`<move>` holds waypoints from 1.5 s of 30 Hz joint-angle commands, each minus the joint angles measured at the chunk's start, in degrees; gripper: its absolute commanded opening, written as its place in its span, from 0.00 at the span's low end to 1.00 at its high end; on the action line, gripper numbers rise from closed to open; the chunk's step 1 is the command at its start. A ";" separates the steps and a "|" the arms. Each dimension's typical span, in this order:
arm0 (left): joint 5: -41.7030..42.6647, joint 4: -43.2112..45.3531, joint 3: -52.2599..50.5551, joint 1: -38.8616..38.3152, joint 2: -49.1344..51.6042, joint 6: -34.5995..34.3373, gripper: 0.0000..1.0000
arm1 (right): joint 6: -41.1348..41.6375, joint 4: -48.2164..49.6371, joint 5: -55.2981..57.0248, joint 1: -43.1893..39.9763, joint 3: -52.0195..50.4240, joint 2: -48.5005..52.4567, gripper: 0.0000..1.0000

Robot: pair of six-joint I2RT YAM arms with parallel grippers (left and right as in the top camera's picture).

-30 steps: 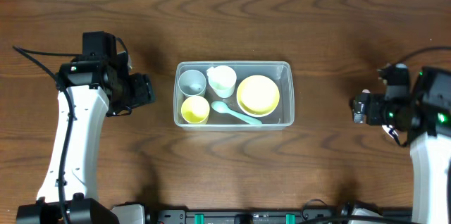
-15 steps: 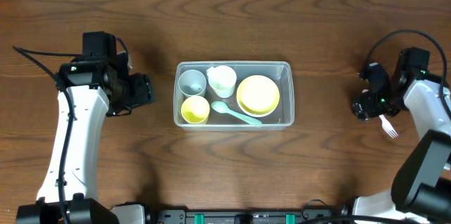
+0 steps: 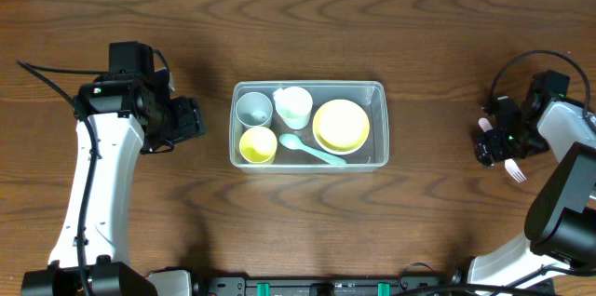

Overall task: Pack container
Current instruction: 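Move the right gripper to the pink-white fork and grasp it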

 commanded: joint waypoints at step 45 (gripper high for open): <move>0.15 -0.33 0.04 0.20 -0.11 0.52 0.74 | 3.85 2.64 -3.67 -1.55 -2.14 0.37 0.36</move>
